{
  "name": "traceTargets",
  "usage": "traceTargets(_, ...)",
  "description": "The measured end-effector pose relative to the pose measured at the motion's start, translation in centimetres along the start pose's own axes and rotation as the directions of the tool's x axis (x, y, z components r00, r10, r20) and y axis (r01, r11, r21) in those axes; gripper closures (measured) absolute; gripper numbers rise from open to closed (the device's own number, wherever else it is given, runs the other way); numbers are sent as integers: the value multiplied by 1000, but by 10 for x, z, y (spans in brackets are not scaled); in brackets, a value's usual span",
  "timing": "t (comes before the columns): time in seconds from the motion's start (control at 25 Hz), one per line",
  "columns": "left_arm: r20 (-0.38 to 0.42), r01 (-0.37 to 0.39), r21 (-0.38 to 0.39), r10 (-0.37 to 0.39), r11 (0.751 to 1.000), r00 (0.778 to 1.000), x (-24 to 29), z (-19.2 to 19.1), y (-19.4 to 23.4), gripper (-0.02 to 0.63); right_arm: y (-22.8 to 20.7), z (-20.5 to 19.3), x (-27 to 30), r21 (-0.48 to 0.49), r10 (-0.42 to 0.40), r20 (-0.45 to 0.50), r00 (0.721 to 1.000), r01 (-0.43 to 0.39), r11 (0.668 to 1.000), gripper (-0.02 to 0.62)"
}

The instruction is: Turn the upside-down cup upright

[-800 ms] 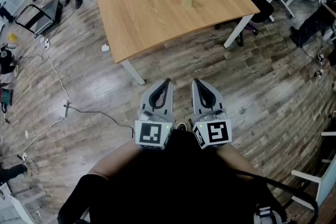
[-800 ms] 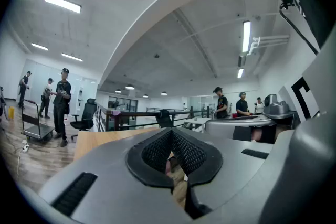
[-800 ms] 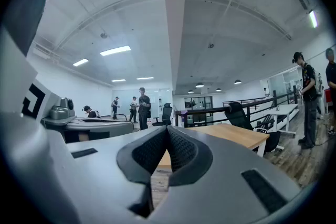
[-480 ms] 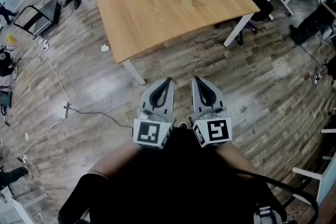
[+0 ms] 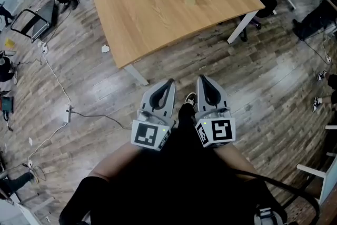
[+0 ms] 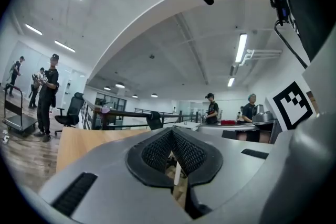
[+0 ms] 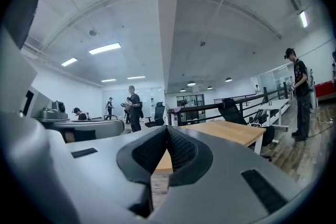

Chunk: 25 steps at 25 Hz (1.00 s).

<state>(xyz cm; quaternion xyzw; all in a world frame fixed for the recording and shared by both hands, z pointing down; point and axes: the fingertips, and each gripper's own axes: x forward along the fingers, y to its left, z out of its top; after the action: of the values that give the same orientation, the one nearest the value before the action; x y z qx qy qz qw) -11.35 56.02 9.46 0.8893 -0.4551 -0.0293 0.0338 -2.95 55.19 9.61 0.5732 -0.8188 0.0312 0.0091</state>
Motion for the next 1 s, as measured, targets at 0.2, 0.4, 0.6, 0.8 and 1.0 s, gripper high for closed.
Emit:
traceTargets(0.2, -14, -38, 37, 39, 999, 999, 75, -14, 40, 611, -53, -15, 68, 16, -21, -5, 1000, 21, 1000, 582)
traceTargets(0.4, -58, -50, 37, 52, 998, 997, 184, -25, 71, 611, -124, -12, 160, 14, 3, -12, 1000, -3, 1000, 581)
traceTargets(0.6, -103, -80, 41, 83, 996, 991, 288, -29, 94, 611, -195, -10, 242, 17, 49, -42, 998, -49, 999, 581)
traceTargets(0.8, -125, -134, 59, 141, 989, 982, 355, -40, 128, 611, -242, -24, 303, 6, 81, -89, 993, -81, 997, 581)
traceTargets(1.0, -181, -137, 87, 151, 987, 972, 400, -64, 170, 611, -263, -44, 365, -53, 102, -147, 984, -110, 992, 581)
